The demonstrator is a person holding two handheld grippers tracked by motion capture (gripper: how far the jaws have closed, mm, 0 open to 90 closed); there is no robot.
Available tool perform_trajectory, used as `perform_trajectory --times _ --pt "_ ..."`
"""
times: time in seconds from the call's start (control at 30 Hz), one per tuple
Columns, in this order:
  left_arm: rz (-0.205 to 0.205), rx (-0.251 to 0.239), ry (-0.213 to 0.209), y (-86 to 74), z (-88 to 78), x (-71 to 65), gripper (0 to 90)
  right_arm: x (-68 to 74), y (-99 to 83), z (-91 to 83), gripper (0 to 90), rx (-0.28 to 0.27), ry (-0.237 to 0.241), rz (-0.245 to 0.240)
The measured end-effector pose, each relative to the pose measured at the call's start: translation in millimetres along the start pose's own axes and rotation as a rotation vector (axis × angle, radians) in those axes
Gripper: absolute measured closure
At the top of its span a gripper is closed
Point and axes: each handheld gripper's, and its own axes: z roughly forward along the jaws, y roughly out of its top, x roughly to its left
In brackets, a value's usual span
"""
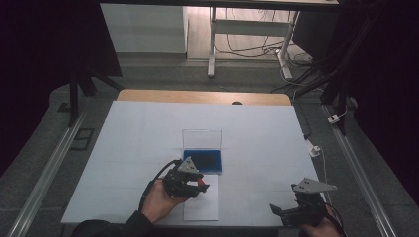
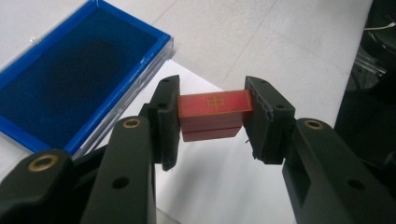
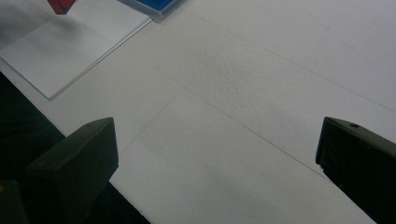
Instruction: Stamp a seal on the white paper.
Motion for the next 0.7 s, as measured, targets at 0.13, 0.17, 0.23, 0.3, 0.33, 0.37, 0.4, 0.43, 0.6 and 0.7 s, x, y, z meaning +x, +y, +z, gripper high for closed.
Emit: perform_trajectory --times 0.13,0.17,0.23,0.3,0.33,0.37,0.4,0.43,0.6,0.7 --pt "0.004 0.011 0.002 -2.6 5.6 -1.7 58.0 0.0 0.0 0.0 0.0 0.0 0.0 0.0" --pt "0.005 0.014 0.005 -3.0 6.8 -2.3 58.1 0.1 0.0 0.0 0.0 0.0 0.0 0.0" --pt "0.012 0.014 0.01 -4.5 9.2 -3.1 58.0 0.2 0.0 0.1 0.0 0.001 0.0 -0.001" --pt "0.019 0.016 0.019 -6.5 12.1 -3.7 58.0 0.1 0.0 0.1 0.0 0.001 0.0 -0.001" --pt "0.02 0.019 0.025 -7.4 13.4 -3.8 58.0 0.2 0.0 0.0 0.0 0.001 0.0 -0.001" --pt "0.019 0.023 0.027 -8.1 14.7 -3.7 58.0 0.2 0.0 0.0 0.0 0.001 0.0 -0.001" --pt "0.019 0.023 0.027 -8.1 14.7 -3.7 58.0 0.3 0.0 0.0 0.0 0.001 0.0 -0.001" --pt "0.02 0.03 0.034 -9.2 16.8 -3.7 58.0 0.3 0.0 0.0 0.0 0.001 0.0 -0.001" --pt "0.02 0.039 0.04 -10.8 20.5 -3.4 58.0 0.3 0.0 0.0 0.0 0.001 0.001 -0.002" --pt "0.021 0.046 0.041 -11.8 23.6 -4.0 58.0 0.3 0.0 0.0 0.0 0.002 0.001 -0.002"
